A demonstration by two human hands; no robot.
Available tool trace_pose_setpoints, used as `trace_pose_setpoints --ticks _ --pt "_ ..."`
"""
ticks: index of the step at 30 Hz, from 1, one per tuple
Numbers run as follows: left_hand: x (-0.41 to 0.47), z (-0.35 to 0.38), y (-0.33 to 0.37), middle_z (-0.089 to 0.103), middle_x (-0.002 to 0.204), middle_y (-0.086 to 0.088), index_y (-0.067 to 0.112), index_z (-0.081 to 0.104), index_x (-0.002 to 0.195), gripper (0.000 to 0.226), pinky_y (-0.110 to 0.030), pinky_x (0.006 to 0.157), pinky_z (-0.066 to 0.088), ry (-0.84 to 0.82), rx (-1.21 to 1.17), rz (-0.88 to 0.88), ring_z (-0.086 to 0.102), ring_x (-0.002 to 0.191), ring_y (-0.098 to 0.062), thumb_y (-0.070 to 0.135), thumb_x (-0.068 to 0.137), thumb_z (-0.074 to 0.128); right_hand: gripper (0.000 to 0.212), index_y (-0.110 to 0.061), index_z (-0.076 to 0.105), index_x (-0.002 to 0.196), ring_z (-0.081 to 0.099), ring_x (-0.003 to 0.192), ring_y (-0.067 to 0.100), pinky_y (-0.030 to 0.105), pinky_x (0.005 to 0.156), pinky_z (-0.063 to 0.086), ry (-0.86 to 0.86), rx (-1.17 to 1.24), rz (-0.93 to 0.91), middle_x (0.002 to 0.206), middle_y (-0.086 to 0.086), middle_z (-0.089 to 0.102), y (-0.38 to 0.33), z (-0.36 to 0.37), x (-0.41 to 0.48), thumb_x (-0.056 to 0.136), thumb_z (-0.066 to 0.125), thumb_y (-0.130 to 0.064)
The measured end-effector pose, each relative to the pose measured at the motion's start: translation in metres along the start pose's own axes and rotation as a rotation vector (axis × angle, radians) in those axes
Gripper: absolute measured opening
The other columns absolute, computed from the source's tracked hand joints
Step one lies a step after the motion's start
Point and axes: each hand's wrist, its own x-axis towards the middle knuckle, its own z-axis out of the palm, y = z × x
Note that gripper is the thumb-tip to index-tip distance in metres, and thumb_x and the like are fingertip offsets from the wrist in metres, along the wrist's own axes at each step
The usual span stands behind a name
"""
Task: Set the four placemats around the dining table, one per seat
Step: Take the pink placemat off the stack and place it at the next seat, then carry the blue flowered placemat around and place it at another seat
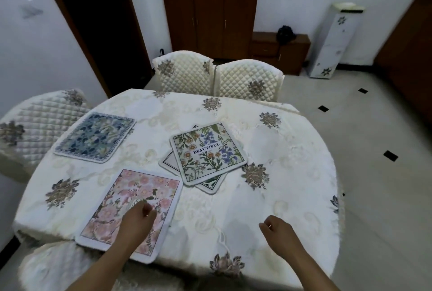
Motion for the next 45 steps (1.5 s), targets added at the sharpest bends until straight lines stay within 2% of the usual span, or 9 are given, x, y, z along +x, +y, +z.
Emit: trace_pose_setpoints --ticks 5,9,12,14,19,23,27,36,45 --pt "0.006 0.013 0.028 0.059 0.068 -0.005 0.016 0.053 0.076 0.017 -0.028 0.054 0.039 0.035 0.024 0.012 0.056 0.062 -0.019 0.023 0.091 0.059 0.022 -0.021 0.057 0.075 0.054 0.062 0.008 0.024 0.056 0.04 0.005 0.0 -0.028 0.068 -0.006 0.06 0.019 -0.022 0.005 0.089 0.056 -0.038" --pt "-0.002 0.04 0.063 0.052 0.068 0.003 0.015 0.054 0.08 0.013 -0.027 0.053 0.034 0.108 0.086 0.071 0.049 0.062 -0.012 0.018 0.089 0.063 0.021 -0.021 0.054 0.075 0.055 0.068 0.014 0.026 0.059 0.04 -0.01 -0.073 -0.088 0.071 -0.005 0.059 0.046 -0.057 0.035 0.089 0.057 -0.036" --pt "-0.008 0.066 0.094 0.052 0.071 0.0 0.016 0.052 0.081 0.014 -0.03 0.055 0.034 0.156 0.149 0.066 0.049 0.065 -0.018 0.019 0.088 0.064 0.023 -0.021 0.049 0.075 0.056 0.077 0.019 0.032 0.065 0.044 -0.005 -0.164 -0.207 0.08 -0.001 0.06 0.064 -0.092 0.075 0.09 0.055 -0.036" --pt "-0.015 0.088 0.123 0.059 0.081 -0.006 0.013 0.058 0.09 0.011 -0.033 0.061 0.042 0.201 0.212 0.032 0.055 0.073 -0.023 0.022 0.089 0.063 0.021 -0.021 0.049 0.081 0.056 0.081 0.02 0.033 0.07 0.045 -0.011 -0.261 -0.306 0.088 0.002 0.06 0.079 -0.123 0.105 0.092 0.053 -0.037" --pt "-0.055 0.133 0.205 0.062 0.088 -0.009 0.011 0.06 0.098 0.019 -0.037 0.067 0.049 0.25 0.244 -0.069 0.058 0.08 -0.027 0.028 0.089 0.061 0.024 -0.016 0.057 0.097 0.058 0.084 0.023 0.032 0.068 0.044 -0.049 -0.447 -0.493 0.096 0.004 0.061 0.093 -0.199 0.153 0.093 0.05 -0.038" --pt "-0.086 0.154 0.248 0.064 0.097 -0.006 0.015 0.06 0.106 0.024 -0.038 0.075 0.051 0.293 0.262 -0.122 0.06 0.09 -0.026 0.034 0.09 0.058 0.02 -0.018 0.053 0.091 0.06 0.084 0.024 0.032 0.067 0.044 -0.073 -0.491 -0.627 0.093 0.004 0.061 0.092 -0.232 0.173 0.093 0.05 -0.038" --pt "-0.105 0.163 0.268 0.064 0.101 -0.006 0.017 0.058 0.11 0.028 -0.038 0.077 0.05 0.334 0.274 -0.185 0.059 0.093 -0.026 0.036 0.091 0.055 0.018 -0.023 0.045 0.084 0.059 0.083 0.024 0.032 0.065 0.042 -0.121 -0.508 -0.695 0.089 0.003 0.058 0.086 -0.241 0.174 0.092 0.051 -0.038" --pt "-0.121 0.187 0.288 0.065 0.102 -0.008 0.015 0.059 0.11 0.028 -0.039 0.079 0.048 0.352 0.319 -0.262 0.058 0.097 -0.031 0.035 0.09 0.057 0.021 -0.017 0.055 0.095 0.059 0.087 0.027 0.032 0.066 0.042 -0.179 -0.564 -0.841 0.087 0.003 0.055 0.084 -0.249 0.193 0.093 0.052 -0.037" --pt "-0.054 0.239 0.315 0.064 0.094 -0.005 0.017 0.059 0.105 0.025 -0.037 0.074 0.048 0.335 0.31 -0.475 0.058 0.09 -0.027 0.037 0.09 0.057 0.023 -0.017 0.056 0.096 0.06 0.088 0.026 0.032 0.066 0.041 -0.347 -0.538 -0.937 0.094 0.005 0.062 0.069 -0.256 0.316 0.091 0.051 -0.039"
